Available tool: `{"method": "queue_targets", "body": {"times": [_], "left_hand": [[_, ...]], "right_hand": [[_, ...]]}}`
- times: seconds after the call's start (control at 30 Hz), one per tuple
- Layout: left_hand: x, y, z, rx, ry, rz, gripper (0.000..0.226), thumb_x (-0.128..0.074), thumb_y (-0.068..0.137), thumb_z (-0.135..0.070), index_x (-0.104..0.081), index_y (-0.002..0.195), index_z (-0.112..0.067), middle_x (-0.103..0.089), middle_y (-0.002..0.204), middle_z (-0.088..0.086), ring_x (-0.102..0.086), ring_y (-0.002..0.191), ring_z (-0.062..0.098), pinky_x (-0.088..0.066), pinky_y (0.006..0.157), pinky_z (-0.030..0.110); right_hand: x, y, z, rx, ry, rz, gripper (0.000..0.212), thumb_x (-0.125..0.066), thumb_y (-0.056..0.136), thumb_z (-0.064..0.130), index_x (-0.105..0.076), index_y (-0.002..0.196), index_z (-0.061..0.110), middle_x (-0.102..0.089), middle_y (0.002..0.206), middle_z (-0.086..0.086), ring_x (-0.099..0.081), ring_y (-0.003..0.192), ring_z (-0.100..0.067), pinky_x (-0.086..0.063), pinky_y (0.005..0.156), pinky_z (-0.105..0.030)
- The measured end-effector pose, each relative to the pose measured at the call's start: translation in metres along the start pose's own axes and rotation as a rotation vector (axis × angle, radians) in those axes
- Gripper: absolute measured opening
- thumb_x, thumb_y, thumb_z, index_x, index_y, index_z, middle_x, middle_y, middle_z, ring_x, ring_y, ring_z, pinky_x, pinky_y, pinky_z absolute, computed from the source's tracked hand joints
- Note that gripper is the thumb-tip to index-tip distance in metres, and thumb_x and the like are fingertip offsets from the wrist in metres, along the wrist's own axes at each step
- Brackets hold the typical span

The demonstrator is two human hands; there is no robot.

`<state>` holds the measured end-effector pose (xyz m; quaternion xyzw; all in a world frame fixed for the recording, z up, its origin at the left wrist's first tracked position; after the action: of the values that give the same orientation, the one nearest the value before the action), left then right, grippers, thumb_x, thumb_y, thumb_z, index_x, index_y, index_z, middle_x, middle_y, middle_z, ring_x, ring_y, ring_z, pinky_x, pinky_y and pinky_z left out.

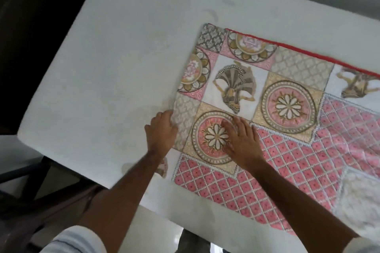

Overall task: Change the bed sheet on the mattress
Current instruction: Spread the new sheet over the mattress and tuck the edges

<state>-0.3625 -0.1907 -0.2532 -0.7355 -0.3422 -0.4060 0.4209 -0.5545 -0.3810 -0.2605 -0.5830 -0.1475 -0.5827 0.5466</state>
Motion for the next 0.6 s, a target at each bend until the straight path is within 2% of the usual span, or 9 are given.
{"method": "queue_targets", "body": {"times": [0.13, 0.2, 0.33, 0.47, 0.53, 0.6], "left_hand": [[-0.007, 0.006, 0.002, 0.039, -0.165, -0.031, 0.015, -0.066, 0.09, -0.025, -0.066, 0.105, -0.026, -0.065, 0.105, -0.003, -0.065, 0.098, 0.024, -0.048, 0.088, 0.044], [-0.009, 0.009, 0.005, 0.083, -0.235, -0.043, 0.01, -0.067, 0.089, -0.024, -0.065, 0.098, -0.024, -0.064, 0.1, -0.002, -0.065, 0.091, 0.023, -0.051, 0.084, 0.042], [-0.006, 0.013, 0.006, 0.093, -0.279, -0.094, 0.023, -0.069, 0.089, -0.02, -0.056, 0.108, -0.02, -0.066, 0.101, -0.001, -0.065, 0.089, 0.022, -0.054, 0.08, 0.042], [-0.003, 0.019, 0.01, 0.044, -0.223, -0.091, 0.023, -0.067, 0.089, -0.013, -0.059, 0.11, -0.017, -0.068, 0.104, 0.003, -0.066, 0.094, 0.026, -0.054, 0.083, 0.044], [0.001, 0.02, 0.01, 0.037, -0.239, -0.096, 0.024, -0.065, 0.088, -0.013, -0.063, 0.112, -0.016, -0.067, 0.101, 0.003, -0.065, 0.09, 0.026, -0.053, 0.082, 0.041], [0.006, 0.015, 0.006, -0.044, -0.29, -0.12, 0.029, -0.062, 0.089, -0.012, -0.067, 0.118, -0.012, -0.061, 0.1, 0.002, -0.063, 0.083, 0.023, -0.052, 0.08, 0.039]], "right_hand": [[0.014, 0.005, 0.004, -0.001, 0.002, 0.04, 0.08, -0.064, 0.091, 0.044, -0.018, 0.156, 0.033, -0.011, 0.165, -0.007, -0.01, 0.151, -0.033, -0.012, 0.122, -0.056], [0.017, 0.007, 0.006, -0.02, 0.017, 0.045, 0.081, -0.067, 0.088, 0.044, -0.021, 0.153, 0.034, -0.014, 0.163, -0.007, -0.015, 0.149, -0.033, -0.016, 0.121, -0.057], [0.016, 0.008, 0.007, -0.047, 0.031, 0.038, 0.08, -0.069, 0.087, 0.044, -0.022, 0.152, 0.035, -0.016, 0.161, -0.006, -0.017, 0.148, -0.033, -0.017, 0.12, -0.058], [0.014, 0.007, 0.007, -0.043, 0.054, 0.03, 0.08, -0.069, 0.087, 0.043, -0.022, 0.151, 0.035, -0.015, 0.161, -0.006, -0.015, 0.148, -0.032, -0.016, 0.121, -0.057], [0.015, 0.007, 0.007, -0.046, 0.056, 0.039, 0.079, -0.07, 0.087, 0.042, -0.023, 0.15, 0.036, -0.015, 0.161, -0.005, -0.017, 0.148, -0.032, -0.016, 0.121, -0.057], [0.018, 0.01, 0.005, -0.071, 0.089, 0.058, 0.076, -0.07, 0.087, 0.038, -0.027, 0.15, 0.034, -0.02, 0.159, -0.004, -0.021, 0.146, -0.031, -0.02, 0.12, -0.054]]}}
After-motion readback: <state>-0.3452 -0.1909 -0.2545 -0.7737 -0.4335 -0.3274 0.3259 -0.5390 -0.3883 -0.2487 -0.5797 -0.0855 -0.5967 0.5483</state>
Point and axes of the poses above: each hand's wrist, its own y-axis towards the middle knuckle, its own x-axis out of the back of the hand, z = x × y, the point moved 2 cm from there along y, towards the middle knuckle
